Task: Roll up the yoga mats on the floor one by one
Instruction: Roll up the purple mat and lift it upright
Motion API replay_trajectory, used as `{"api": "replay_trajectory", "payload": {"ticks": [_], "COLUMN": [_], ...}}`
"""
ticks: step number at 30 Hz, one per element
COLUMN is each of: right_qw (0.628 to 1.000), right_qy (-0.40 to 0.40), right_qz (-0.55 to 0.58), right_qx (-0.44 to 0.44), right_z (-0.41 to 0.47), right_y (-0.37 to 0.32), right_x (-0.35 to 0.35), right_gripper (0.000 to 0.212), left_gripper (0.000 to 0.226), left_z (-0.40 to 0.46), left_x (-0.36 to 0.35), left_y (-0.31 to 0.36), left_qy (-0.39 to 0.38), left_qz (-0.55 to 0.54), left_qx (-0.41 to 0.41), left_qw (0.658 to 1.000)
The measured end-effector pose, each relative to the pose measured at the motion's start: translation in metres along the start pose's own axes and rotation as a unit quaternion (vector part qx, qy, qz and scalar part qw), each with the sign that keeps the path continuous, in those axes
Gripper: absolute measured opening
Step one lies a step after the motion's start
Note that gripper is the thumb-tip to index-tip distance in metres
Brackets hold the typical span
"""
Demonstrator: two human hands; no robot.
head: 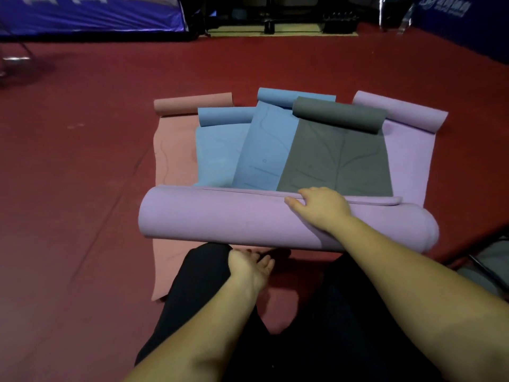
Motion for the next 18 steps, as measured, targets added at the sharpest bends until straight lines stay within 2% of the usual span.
{"api": "replay_trajectory", "payload": {"ticks": [2, 5, 9, 12, 14, 18], "right_qw": [1.0, 1.0, 0.994, 0.981, 0.956, 0.88], "right_qy": [0.008, 0.015, -0.009, 0.005, 0.024, 0.059], "right_qz": [0.004, 0.016, 0.105, 0.191, 0.29, 0.468], "right_qx": [0.003, 0.0, 0.011, 0.03, 0.037, 0.064], "right_z": [-0.002, -0.006, -0.007, -0.004, -0.005, -0.011], "right_y": [0.001, 0.008, 0.017, 0.007, -0.001, -0.013], "right_x": [0.001, 0.004, 0.031, 0.059, 0.074, 0.085], "right_gripper": [0.058, 0.06, 0.056, 0.053, 0.052, 0.049], "left_gripper": [0.04, 0.041, 0.04, 0.047, 0.058, 0.076], "left_z": [0.008, 0.016, 0.004, 0.004, -0.001, -0.021], "left_x": [-0.007, -0.013, -0.039, -0.061, -0.076, -0.091], "left_y": [0.007, 0.01, 0.028, 0.058, 0.08, 0.107], "left_qy": [-0.023, -0.057, -0.065, -0.086, -0.088, -0.087], "left_qz": [-0.071, -0.126, -0.096, -0.049, 0.009, 0.107], "left_qx": [-0.017, -0.021, -0.061, -0.108, -0.134, -0.182], "left_qw": [0.997, 0.99, 0.991, 0.989, 0.987, 0.974]}}
Point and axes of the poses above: each hand's wrist, its own z-axis towards the middle knuckle, its own x-axis out of the back of the hand, y = z × x, the point moved 2 cm from there along z, towards the middle knuckle, and after that the axes turned 14 degrees about -y, right-handed, at the moved point
